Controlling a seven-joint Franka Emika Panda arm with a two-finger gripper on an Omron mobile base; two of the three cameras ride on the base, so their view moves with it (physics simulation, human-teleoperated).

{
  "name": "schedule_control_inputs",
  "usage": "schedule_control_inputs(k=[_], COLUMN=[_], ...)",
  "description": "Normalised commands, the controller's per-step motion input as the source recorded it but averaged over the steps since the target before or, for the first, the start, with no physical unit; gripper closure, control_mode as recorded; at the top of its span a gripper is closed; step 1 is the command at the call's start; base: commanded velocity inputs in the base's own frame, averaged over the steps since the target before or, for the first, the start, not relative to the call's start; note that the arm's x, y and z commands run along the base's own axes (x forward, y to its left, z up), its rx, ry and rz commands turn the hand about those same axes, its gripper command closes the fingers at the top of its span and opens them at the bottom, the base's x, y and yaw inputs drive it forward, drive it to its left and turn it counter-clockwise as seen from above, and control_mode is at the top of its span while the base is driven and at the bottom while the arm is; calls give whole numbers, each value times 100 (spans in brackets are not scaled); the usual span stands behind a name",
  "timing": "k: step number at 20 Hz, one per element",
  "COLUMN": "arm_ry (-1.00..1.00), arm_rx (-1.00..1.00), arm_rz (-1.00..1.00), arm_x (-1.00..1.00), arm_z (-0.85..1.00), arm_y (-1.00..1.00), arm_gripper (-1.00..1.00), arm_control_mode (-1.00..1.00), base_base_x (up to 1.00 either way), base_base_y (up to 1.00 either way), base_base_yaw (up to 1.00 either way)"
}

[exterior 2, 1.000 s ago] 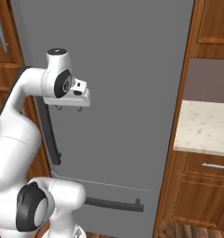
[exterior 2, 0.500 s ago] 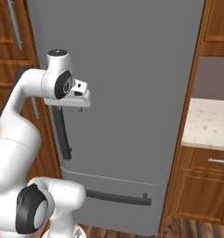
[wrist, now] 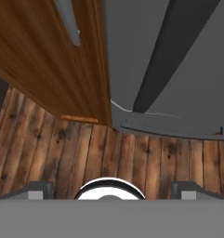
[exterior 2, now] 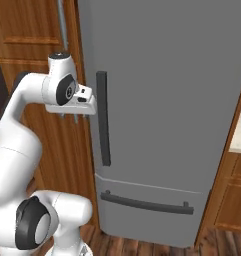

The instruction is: Open the fridge, remove the apple, squash, and steak, and place them on any counter.

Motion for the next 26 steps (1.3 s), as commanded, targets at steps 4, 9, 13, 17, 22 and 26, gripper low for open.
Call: schedule_control_inputs(k=[4, 9, 13, 17, 22, 26], arm_ry=[0, 0, 0, 0, 0, 0], arm_rx=[0, 0, 0, 0, 0, 0], arm_rz=[0, 0, 0, 0, 0, 0], arm_x=[0, 0, 0, 0, 0, 0], arm_z=[0, 0, 0, 0, 0, 0], arm_y=[0, 0, 0, 0, 0, 0], arm_gripper=[-100, -100, -100, -100, -100, -100], arm_control_mode=[100, 100, 100, 100, 100, 100], base_base_x=[-23, -47, -66, -21, 0, 0], base_base_y=[0, -2, -3, 0, 0, 0], base_base_yaw=[0, 0, -3, -1, 0, 0])
